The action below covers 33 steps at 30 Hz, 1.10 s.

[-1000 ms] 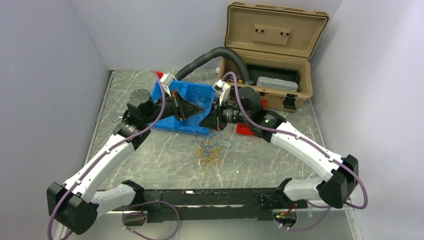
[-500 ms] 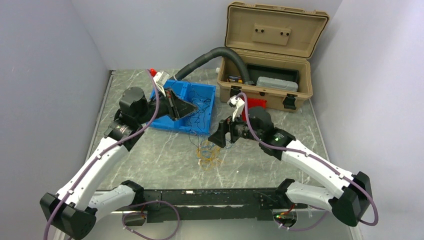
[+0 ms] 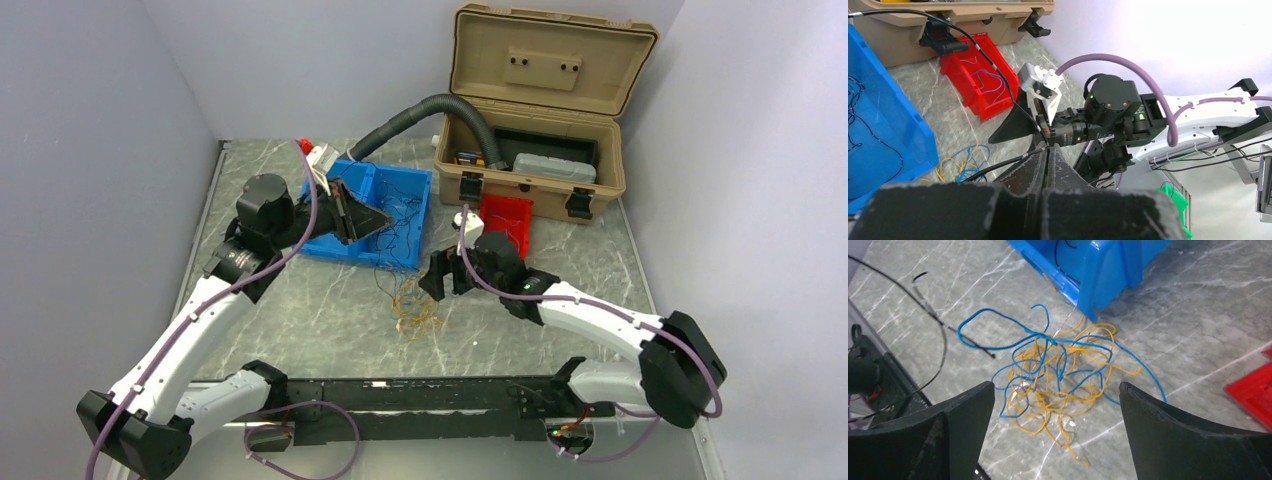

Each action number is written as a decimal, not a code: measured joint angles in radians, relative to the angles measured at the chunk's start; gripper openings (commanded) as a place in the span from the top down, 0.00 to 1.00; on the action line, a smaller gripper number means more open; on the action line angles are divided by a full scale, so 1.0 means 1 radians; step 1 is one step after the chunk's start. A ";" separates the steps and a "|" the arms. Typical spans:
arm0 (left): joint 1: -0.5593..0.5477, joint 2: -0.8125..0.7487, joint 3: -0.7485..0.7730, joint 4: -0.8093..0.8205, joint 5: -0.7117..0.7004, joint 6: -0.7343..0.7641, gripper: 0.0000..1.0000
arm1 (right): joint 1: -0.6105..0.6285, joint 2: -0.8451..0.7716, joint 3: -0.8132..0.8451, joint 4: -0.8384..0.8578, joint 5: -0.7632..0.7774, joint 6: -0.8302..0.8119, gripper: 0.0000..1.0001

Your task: Untangle the cables

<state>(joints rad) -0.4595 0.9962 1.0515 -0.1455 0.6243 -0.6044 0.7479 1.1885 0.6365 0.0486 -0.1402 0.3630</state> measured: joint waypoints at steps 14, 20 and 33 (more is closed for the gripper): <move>0.024 0.000 0.041 -0.040 0.003 0.015 1.00 | 0.065 0.301 -0.005 0.222 0.145 0.068 0.84; 0.150 0.008 0.149 -0.158 -0.013 0.073 1.00 | 0.056 0.186 -0.084 0.151 0.273 0.153 1.00; 0.242 0.157 0.220 -0.138 -0.034 0.076 1.00 | -0.201 -0.410 -0.164 -0.486 0.596 0.504 1.00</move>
<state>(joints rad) -0.2176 1.1530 1.2713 -0.2836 0.5900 -0.5289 0.5468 0.7780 0.4721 -0.4374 0.4561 0.8665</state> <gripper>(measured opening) 0.012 0.015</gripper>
